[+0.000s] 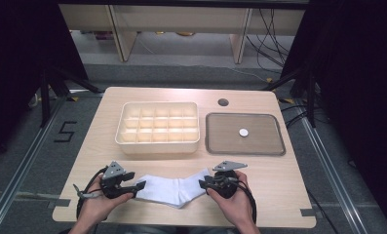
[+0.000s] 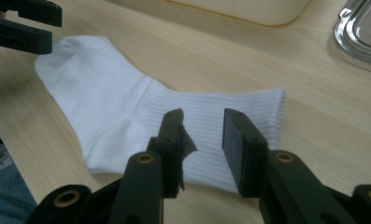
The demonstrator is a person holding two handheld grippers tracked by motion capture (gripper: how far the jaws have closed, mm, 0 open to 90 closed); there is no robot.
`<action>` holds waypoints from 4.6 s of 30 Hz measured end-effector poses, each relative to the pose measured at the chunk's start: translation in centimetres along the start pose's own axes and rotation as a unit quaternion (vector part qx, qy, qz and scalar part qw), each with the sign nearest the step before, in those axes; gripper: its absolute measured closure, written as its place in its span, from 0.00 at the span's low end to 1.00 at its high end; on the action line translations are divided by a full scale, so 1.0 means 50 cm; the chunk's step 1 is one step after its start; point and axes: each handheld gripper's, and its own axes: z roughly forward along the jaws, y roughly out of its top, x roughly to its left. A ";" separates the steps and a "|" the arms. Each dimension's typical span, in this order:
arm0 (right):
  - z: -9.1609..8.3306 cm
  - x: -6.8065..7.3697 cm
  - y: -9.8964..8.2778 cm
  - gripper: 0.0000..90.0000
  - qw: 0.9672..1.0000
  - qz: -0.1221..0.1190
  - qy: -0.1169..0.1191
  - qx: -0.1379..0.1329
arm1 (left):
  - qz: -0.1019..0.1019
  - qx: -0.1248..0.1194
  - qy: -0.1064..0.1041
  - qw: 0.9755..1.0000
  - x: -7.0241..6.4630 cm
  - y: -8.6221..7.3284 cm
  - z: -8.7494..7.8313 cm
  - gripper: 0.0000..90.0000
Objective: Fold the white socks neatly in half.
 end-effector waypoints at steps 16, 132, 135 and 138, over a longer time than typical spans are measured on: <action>-0.021 -0.002 0.030 0.88 0.999 0.020 -0.005 0.041 | -0.037 0.053 -0.008 0.998 0.015 0.029 -0.004 0.54; 0.027 -0.062 0.010 0.90 0.992 0.086 -0.012 0.096 | -0.045 0.039 -0.189 0.980 -0.102 0.126 0.040 0.90; 0.026 -0.054 0.011 0.83 0.992 0.092 0.001 0.089 | -0.044 0.038 -0.186 0.981 -0.103 0.127 0.040 0.90; 0.012 -0.059 0.018 0.82 0.991 0.099 -0.007 0.085 | -0.046 0.037 -0.186 0.981 -0.103 0.127 0.040 0.90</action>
